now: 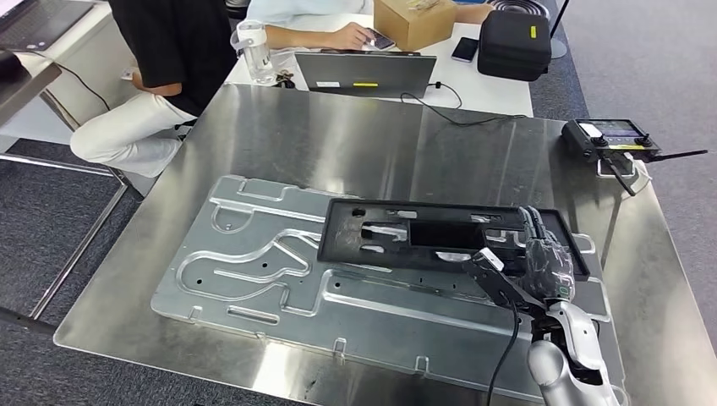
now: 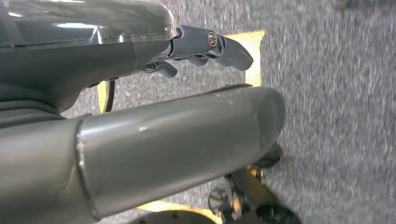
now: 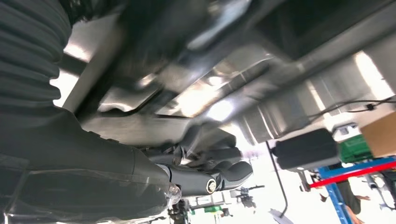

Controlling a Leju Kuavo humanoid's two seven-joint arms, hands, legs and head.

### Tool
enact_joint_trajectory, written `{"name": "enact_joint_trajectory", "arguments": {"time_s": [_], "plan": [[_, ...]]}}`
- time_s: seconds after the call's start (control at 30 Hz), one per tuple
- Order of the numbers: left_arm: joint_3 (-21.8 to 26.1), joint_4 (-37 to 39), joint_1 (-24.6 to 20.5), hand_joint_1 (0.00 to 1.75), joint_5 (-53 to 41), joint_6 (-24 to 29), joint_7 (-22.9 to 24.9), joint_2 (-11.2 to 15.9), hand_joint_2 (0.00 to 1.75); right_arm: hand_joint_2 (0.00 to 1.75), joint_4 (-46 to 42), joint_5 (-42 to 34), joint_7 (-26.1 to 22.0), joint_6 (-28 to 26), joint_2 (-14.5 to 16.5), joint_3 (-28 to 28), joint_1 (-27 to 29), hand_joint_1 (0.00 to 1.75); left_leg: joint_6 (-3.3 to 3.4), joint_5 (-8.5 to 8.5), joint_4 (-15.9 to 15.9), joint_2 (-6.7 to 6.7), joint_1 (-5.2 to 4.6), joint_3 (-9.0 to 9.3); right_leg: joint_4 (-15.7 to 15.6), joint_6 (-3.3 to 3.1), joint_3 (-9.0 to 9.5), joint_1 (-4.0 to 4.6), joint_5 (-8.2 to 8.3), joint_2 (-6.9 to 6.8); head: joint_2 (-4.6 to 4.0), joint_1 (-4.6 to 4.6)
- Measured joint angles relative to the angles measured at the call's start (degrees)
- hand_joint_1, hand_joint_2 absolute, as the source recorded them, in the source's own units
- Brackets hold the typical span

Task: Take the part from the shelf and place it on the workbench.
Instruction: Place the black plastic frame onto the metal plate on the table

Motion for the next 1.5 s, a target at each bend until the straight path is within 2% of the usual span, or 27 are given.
{"name": "enact_joint_trajectory", "arguments": {"time_s": [0.07,0.17,0.2,0.23,0.27,0.33,0.4,0.53,0.6,0.67,0.7,0.73,0.77,0.83,0.9,0.93,0.97,1.03,1.07,1.1,1.17,1.2,1.23,1.3,1.37,1.43,1.5], "plan": [[0.02,0.00,0.02,0.00,0.16,-0.05,0.06,-0.03,0.00,1.75,0.00,-0.15,-0.11,0.04,-0.04,-0.22,0.23,0.00,-0.48,-1.93,2.32,0.27,0.11,-0.64,-0.47,-0.85,0.47,-0.19,0.26,-0.09,-0.01,-0.01],[0.04,0.00,0.00,0.00,0.26,-0.23,0.12,-0.04,0.00,1.75,0.01,-0.24,-0.19,0.13,-0.04,-0.35,0.47,0.00,-0.84,-7.50,12.72,0.46,0.16,-4.88,-0.59,-1.44,0.72,0.00,0.28,-0.30,-0.01,-0.04],[0.05,0.00,0.05,0.00,0.30,-0.34,0.13,-0.04,0.00,1.75,0.02,-0.24,-0.21,0.16,-0.04,-0.38,0.58,0.00,-0.86,-8.38,15.37,0.47,0.16,-5.97,-0.53,-1.48,0.71,0.11,0.25,-0.33,-0.01,-0.04],[0.07,0.00,0.10,0.00,0.35,-0.45,0.13,-0.04,0.00,1.75,0.02,-0.25,-0.24,0.20,-0.04,-0.40,0.66,0.00,-0.80,-8.15,16.04,0.47,0.16,-6.13,-0.45,-1.53,0.70,0.20,0.22,-0.32,-0.01,-0.04],[0.07,0.00,0.13,0.00,0.40,-0.55,0.13,-0.04,0.00,1.75,0.02,-0.25,-0.27,0.22,-0.04,-0.45,0.71,0.00,-0.65,-6.91,14.51,0.47,0.15,-5.25,-0.37,-1.55,0.70,0.28,0.19,-0.28,-0.01,-0.04],[0.08,0.00,0.07,0.00,0.49,-0.65,0.12,-0.03,0.00,1.75,0.02,-0.26,-0.34,0.25,-0.04,-0.59,0.72,0.00,-0.07,-3.40,7.16,0.47,0.04,-1.46,-0.15,-1.51,0.67,0.43,0.12,-0.20,-0.01,-0.03],[0.09,0.00,-0.10,0.00,0.57,-0.70,0.07,-0.03,0.00,1.75,0.02,-0.26,-0.45,0.26,-0.05,-0.73,0.74,0.00,0.42,-1.69,1.55,0.43,-0.19,1.24,0.16,-1.23,0.42,0.65,0.08,-0.17,0.00,-0.01],[0.11,0.00,-0.15,0.00,0.67,-0.87,-0.02,-0.09,0.00,1.75,0.02,-0.37,-0.69,0.28,-0.14,-1.03,0.92,0.00,1.41,-0.81,0.04,0.50,-0.22,1.48,0.46,-0.03,0.05,0.61,-0.12,-0.13,-0.01,0.02],[0.12,0.00,-0.18,0.00,0.68,-0.95,-0.04,-0.14,0.00,1.75,0.02,-0.44,-0.77,0.31,-0.24,-1.26,1.01,0.00,2.13,-0.03,-0.45,0.70,-0.02,1.12,3.56,0.57,-1.08,0.42,-3.24,-0.12,-0.01,0.03],[0.12,0.00,-0.23,0.00,0.67,-1.01,-0.05,-0.15,0.00,1.75,0.02,-0.45,-0.79,0.39,-0.31,-1.35,1.16,0.00,2.48,0.57,-0.47,0.80,-0.06,0.36,10.23,1.04,-3.36,0.23,-7.84,-0.16,-0.01,0.03],[0.12,0.00,-0.23,0.00,0.65,-1.05,-0.05,-0.15,0.00,1.75,0.02,-0.45,-0.79,0.44,-0.33,-1.36,1.29,0.00,2.49,0.88,-0.42,0.82,-0.09,-0.10,13.15,1.22,-4.17,0.13,-9.26,-0.16,0.00,0.04],[0.12,0.00,-0.23,0.00,0.63,-1.08,-0.05,-0.15,0.00,1.75,0.02,-0.45,-0.80,0.50,-0.35,-1.36,1.40,0.00,2.45,1.20,-0.36,0.83,-0.10,-0.58,14.51,1.34,-4.22,0.05,-9.59,-0.18,0.00,0.03],[0.12,0.00,-0.22,0.00,0.61,-1.13,-0.05,-0.16,0.00,1.75,0.02,-0.45,-0.81,0.56,-0.38,-1.36,1.46,0.00,2.35,1.53,-0.28,0.83,-0.10,-1.06,13.79,1.40,-3.26,-0.03,-8.83,-0.18,-0.01,0.03],[0.12,0.00,-0.24,0.00,0.58,-1.21,-0.07,-0.21,0.00,1.75,0.02,-0.46,-0.92,0.79,-0.42,-1.37,1.33,0.00,2.00,2.17,-0.09,0.81,-0.09,-1.89,6.79,1.27,1.48,-0.17,-5.82,-0.19,-0.01,0.03],[0.12,0.00,-0.30,0.00,0.57,-1.27,-0.14,-0.26,0.00,1.75,0.02,-0.61,-1.08,1.47,-0.48,-1.38,1.07,0.00,1.35,2.89,-0.04,0.74,-0.17,-2.34,0.28,0.81,5.40,0.07,-3.93,-0.10,-0.01,0.01],[0.13,0.00,-0.33,0.00,0.55,-1.27,-0.19,-0.27,0.00,1.31,0.02,-0.78,-1.12,1.95,-0.54,-1.38,0.92,0.00,0.97,3.28,-0.08,0.71,-0.17,-2.42,-1.08,0.53,6.01,0.29,-3.73,-0.03,-0.01,0.00],[0.13,0.00,-0.33,0.00,0.53,-1.28,-0.22,-0.28,0.00,0.87,0.02,-1.00,-1.11,2.40,-0.61,-1.38,0.83,0.00,0.57,3.73,-0.23,0.68,-0.15,-2.47,-1.21,0.20,5.83,0.54,-3.45,0.03,0.00,-0.01],[0.17,0.01,-0.27,0.00,0.49,-1.31,-0.25,-0.30,0.00,0.87,0.01,-1.46,-1.07,3.02,-0.69,-1.37,0.69,0.00,-0.18,4.00,-0.33,0.61,-0.10,-2.81,-1.52,-0.70,5.14,0.43,-2.50,-0.08,-0.01,0.00],[0.19,0.02,-0.24,0.00,0.46,-1.35,-0.25,-0.34,0.00,1.31,-0.02,-1.65,-1.02,3.11,-0.66,-1.36,0.67,0.00,-0.50,2.92,0.28,0.61,-0.08,-3.24,-1.66,-1.28,4.65,0.32,-1.85,-0.22,-0.01,-0.01],[0.21,0.03,-0.21,0.00,0.44,-1.39,-0.25,-0.37,0.00,1.75,-0.08,-1.78,-0.95,3.09,-0.59,-1.36,0.69,0.00,-0.78,0.74,1.93,0.61,-0.06,-3.93,-1.85,-1.81,4.04,0.20,-1.15,-0.39,0.00,-0.01],[0.23,0.04,-0.25,0.00,0.39,-1.45,-0.25,-0.43,0.00,1.75,-0.42,-1.63,-0.73,2.47,-0.31,-1.35,0.92,0.00,-1.20,-5.25,8.36,0.65,0.05,-5.67,-1.85,-2.43,2.54,0.33,0.08,-0.62,0.01,-0.02],[0.25,0.04,-0.28,0.00,0.39,-1.44,-0.25,-0.43,0.00,1.75,-0.65,-1.38,-0.63,2.00,-0.12,-1.34,1.11,0.00,-1.37,-7.30,12.02,0.65,0.08,-6.29,-1.76,-2.52,1.71,0.43,0.68,-0.69,0.01,-0.02],[0.27,0.04,-0.30,0.00,0.38,-1.44,-0.25,-0.43,0.00,1.75,-0.90,-1.10,-0.56,1.55,0.06,-1.31,1.29,0.00,-1.49,-8.01,14.72,0.65,0.09,-6.40,-1.64,-2.53,0.87,0.52,1.24,-0.74,0.01,-0.03],[0.31,0.04,-0.32,0.00,0.37,-1.43,-0.25,-0.43,0.00,1.75,-1.19,-0.79,-0.50,1.08,0.26,-1.26,1.49,0.00,-1.57,-7.49,16.89,0.66,0.09,-5.98,-1.44,-2.51,-0.19,0.63,1.90,-0.78,0.01,-0.04],[0.33,0.04,-0.31,0.00,0.36,-1.43,-0.25,-0.43,0.00,1.75,-1.30,-0.74,-0.48,1.03,0.33,-1.23,1.53,0.00,-1.55,-6.78,16.65,0.66,0.08,-5.41,-1.35,-2.48,-0.52,0.65,2.08,-0.78,0.01,-0.04],[0.34,0.04,-0.31,0.00,0.35,-1.43,-0.25,-0.43,0.00,1.75,-1.51,-0.68,-0.45,1.01,0.43,-1.20,1.58,0.00,-1.44,-5.46,15.11,0.66,0.07,-3.89,-1.16,-2.40,-1.08,0.67,2.35,-0.78,0.00,-0.04],[0.35,0.04,-0.54,0.00,0.34,-1.42,-0.25,-0.37,0.00,1.75,-2.30,-0.64,-0.38,0.88,0.72,-1.14,1.65,0.00,-0.58,-4.80,6.24,0.63,-0.27,2.37,-0.46,-1.78,-2.45,0.78,3.33,-0.87,-0.01,-0.02]]}}
